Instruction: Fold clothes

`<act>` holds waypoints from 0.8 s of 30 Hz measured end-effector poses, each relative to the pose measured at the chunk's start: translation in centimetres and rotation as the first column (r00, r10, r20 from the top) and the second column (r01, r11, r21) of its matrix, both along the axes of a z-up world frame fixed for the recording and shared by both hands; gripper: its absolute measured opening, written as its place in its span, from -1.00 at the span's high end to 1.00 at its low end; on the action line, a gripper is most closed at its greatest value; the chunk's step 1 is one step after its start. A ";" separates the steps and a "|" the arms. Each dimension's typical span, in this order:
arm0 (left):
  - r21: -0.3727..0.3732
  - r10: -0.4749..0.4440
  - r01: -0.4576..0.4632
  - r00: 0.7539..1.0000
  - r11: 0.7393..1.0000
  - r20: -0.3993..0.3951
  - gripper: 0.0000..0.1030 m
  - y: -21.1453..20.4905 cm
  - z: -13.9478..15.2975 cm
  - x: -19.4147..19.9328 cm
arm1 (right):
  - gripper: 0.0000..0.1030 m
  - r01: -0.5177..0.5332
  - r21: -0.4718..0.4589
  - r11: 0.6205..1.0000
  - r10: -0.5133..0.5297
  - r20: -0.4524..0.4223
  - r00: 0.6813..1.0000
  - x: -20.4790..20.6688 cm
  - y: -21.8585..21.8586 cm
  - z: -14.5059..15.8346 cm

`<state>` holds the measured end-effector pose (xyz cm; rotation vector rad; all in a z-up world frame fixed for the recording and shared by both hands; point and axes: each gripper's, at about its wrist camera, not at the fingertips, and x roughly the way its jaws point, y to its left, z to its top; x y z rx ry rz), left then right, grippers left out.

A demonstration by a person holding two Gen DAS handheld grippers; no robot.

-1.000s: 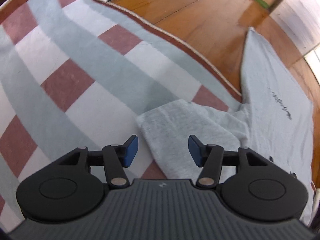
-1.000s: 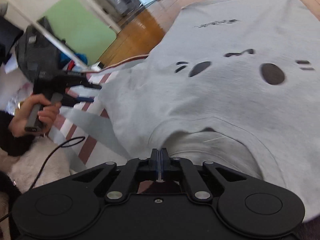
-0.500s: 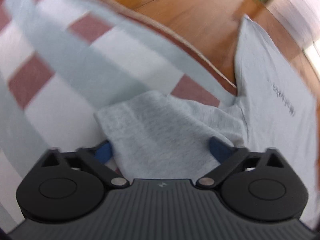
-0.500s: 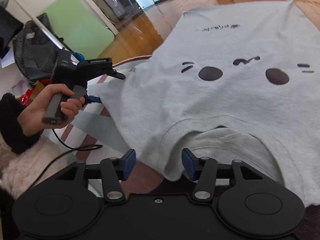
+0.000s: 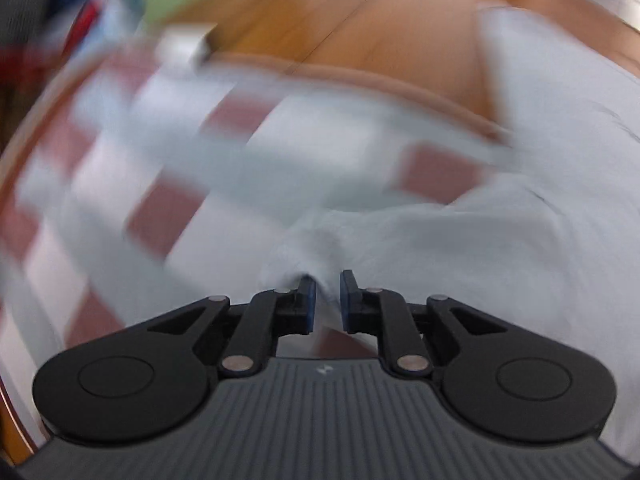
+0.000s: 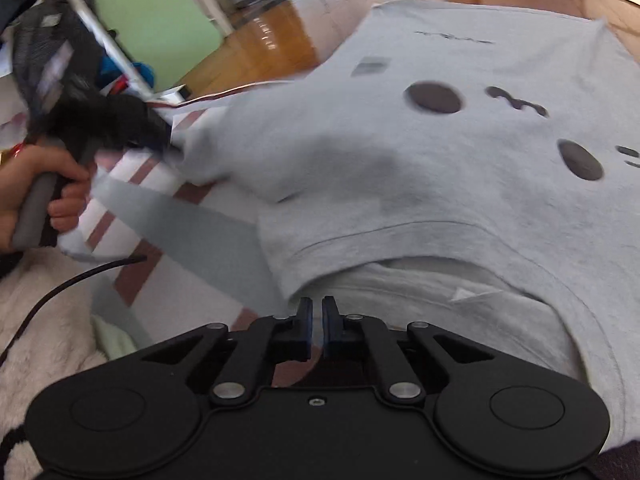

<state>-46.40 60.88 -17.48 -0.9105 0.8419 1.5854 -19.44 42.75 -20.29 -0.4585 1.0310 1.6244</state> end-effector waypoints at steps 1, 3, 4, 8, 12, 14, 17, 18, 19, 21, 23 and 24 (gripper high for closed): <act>-0.005 0.063 -0.063 0.997 0.998 0.033 0.73 0.7 -0.2 -1.6 | 0.84 0.007 0.004 1.000 -0.007 -0.002 1.000 0.1 -0.1 0.2; -0.002 0.105 -0.105 0.989 0.994 0.106 0.72 0.8 0.0 -3.0 | 0.73 0.016 0.014 1.000 -0.015 -0.017 1.000 0.1 -0.5 0.4; -0.007 0.115 -0.115 0.983 0.993 0.143 0.59 0.6 0.0 -3.4 | 0.69 0.015 0.018 1.000 -0.014 -0.032 0.999 0.1 -0.7 0.5; -0.071 0.137 -0.121 0.942 0.990 0.306 0.18 -0.5 -1.2 -4.5 | 0.28 -0.032 0.036 0.999 0.034 -0.058 0.998 -0.5 -0.8 1.0; -0.120 0.213 -0.177 0.860 0.977 0.464 -0.04 -0.8 -2.3 -4.6 | -0.21 -0.010 0.019 1.000 0.011 -0.025 1.000 -1.5 0.6 0.2; -0.075 0.136 -0.117 0.920 0.990 0.367 0.05 0.1 -2.2 -3.1 | -0.24 0.011 0.027 1.000 -0.010 -0.019 1.000 -1.9 1.4 -0.6; 0.003 0.004 -0.004 0.979 1.000 0.205 0.97 1.0 -1.0 -0.3 | 0.92 -0.042 0.088 0.995 0.043 -0.009 0.999 -2.4 1.7 0.2; 0.054 -0.015 0.005 0.981 0.999 0.193 0.97 0.8 0.0 -0.1 | 0.89 -0.077 0.109 0.991 0.080 -0.029 0.996 -2.3 1.7 0.9; 0.105 -0.033 0.015 0.983 0.994 0.180 0.97 0.7 1.0 0.1 | 0.89 -0.081 0.151 0.985 0.090 -0.058 0.994 -1.7 1.3 1.9; 0.195 -0.072 0.040 0.984 0.980 0.162 0.97 0.4 3.0 0.2 | 0.91 -0.026 0.196 0.980 0.055 -0.140 0.989 0.8 0.2 3.8; 0.224 -0.116 0.065 0.968 0.972 0.222 0.95 0.5 4.1 -0.1 | 0.91 0.095 0.184 0.978 -0.053 -0.221 0.974 4.5 -0.9 4.8; 0.201 -0.130 0.070 0.944 0.977 0.303 0.92 0.8 3.8 -0.4 | 0.92 0.163 0.171 0.972 -0.119 -0.240 0.963 6.6 -1.6 5.0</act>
